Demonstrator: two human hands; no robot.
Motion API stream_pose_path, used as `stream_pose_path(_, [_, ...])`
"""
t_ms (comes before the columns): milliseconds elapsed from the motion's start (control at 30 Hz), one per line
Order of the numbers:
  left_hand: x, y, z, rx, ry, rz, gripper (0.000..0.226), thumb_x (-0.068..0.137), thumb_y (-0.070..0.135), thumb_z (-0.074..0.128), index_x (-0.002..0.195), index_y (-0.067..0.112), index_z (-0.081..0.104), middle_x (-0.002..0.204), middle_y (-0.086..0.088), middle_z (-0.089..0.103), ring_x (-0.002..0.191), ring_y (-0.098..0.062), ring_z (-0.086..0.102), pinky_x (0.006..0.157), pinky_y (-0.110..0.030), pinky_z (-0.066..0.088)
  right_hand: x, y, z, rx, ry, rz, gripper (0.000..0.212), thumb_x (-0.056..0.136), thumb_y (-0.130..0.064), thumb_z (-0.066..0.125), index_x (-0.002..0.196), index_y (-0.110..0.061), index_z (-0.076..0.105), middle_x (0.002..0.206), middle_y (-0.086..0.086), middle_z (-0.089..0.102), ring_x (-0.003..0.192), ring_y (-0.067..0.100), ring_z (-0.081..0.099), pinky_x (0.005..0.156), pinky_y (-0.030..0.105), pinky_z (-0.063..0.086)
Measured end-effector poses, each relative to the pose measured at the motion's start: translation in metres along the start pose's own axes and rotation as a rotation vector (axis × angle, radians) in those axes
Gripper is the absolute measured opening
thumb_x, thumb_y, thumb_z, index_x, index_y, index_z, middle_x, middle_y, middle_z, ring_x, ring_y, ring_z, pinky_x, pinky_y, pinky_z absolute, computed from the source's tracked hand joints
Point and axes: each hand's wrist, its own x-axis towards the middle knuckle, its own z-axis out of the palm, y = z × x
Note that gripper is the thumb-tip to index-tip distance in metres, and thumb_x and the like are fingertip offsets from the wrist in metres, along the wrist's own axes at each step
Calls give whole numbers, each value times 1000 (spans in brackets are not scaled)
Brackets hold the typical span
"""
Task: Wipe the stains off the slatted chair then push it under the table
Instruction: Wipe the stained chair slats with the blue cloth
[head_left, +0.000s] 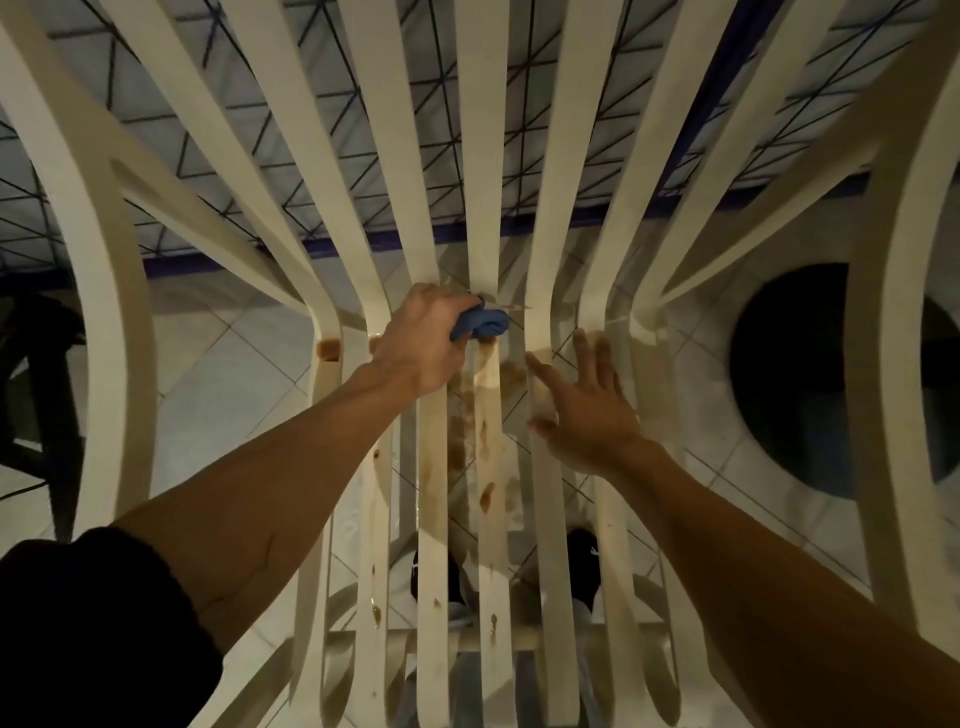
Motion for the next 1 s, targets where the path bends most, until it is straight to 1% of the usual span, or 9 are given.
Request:
stream_pose_path(67, [1, 0, 3, 42, -12, 2, 31, 78, 1, 67, 106, 14, 69, 97, -11, 68, 95, -31, 59, 83, -44, 50, -1, 0, -1, 15, -4, 9, 81, 95, -43, 57, 153, -43, 1, 159, 6, -29, 140, 34, -34, 116, 50, -6])
stream_pose_path(167, [2, 3, 5, 87, -39, 9, 24, 77, 1, 67, 97, 14, 69, 91, -11, 67, 88, -32, 58, 77, -45, 51, -2, -2, -3, 32, -5, 22, 81, 94, -41, 59, 153, -43, 4, 160, 5, -27, 141, 33, -33, 117, 50, -5])
stream_pose_path(300, [-1, 11, 5, 90, -76, -4, 25, 84, 3, 64, 107, 11, 69, 101, -13, 63, 96, -33, 53, 79, -45, 51, -2, -6, -6, 33, -16, 37, 80, 94, -40, 59, 153, -44, 4, 160, 5, -27, 142, 33, -33, 117, 49, -7])
stream_pose_path(367, [-2, 14, 5, 107, -110, -15, 26, 87, 4, 61, 111, 9, 68, 107, -13, 62, 99, -33, 51, 81, -39, 49, -2, -7, -7, 39, -28, 47, 81, 94, -40, 59, 153, -44, 4, 159, 5, -27, 141, 32, -33, 117, 50, -6])
stream_pose_path(467, [-5, 19, 4, 148, -190, -33, 23, 87, 4, 57, 107, 11, 68, 107, -11, 61, 100, -29, 50, 75, -31, 40, -2, -8, -8, 34, -33, 53, 82, 94, -41, 60, 153, -43, 4, 159, 5, -27, 141, 33, -33, 117, 50, -6])
stream_pose_path(633, [-7, 27, -3, 116, -302, -13, 23, 88, 6, 60, 106, 17, 71, 102, -11, 58, 98, -28, 51, 68, -30, 38, -1, -8, -7, 24, -40, 58, 82, 94, -42, 60, 153, -43, 3, 159, 6, -28, 140, 32, -34, 114, 47, -11])
stream_pose_path(733, [-4, 30, -2, 114, -247, -18, 23, 89, 5, 60, 107, 17, 69, 103, -10, 58, 101, -27, 50, 70, -31, 41, -1, -7, -6, 21, -38, 60, 82, 94, -42, 58, 153, -43, 2, 159, 5, -29, 140, 32, -35, 114, 47, -11])
stream_pose_path(833, [1, 28, 6, 117, -157, -64, 25, 87, 5, 61, 109, 14, 66, 108, -9, 60, 105, -28, 51, 79, -37, 50, -1, -7, -5, 22, -37, 57, 81, 94, -42, 58, 153, -44, 1, 159, 5, -29, 140, 32, -36, 114, 47, -11])
stream_pose_path(1000, [-10, 31, 20, 106, -85, -122, 37, 84, 3, 62, 120, 14, 64, 115, -6, 60, 107, -28, 48, 83, -38, 50, 0, -8, -5, 8, -40, 69, 81, 94, -42, 58, 153, -44, 2, 158, 4, -30, 140, 32, -35, 112, 45, -13])
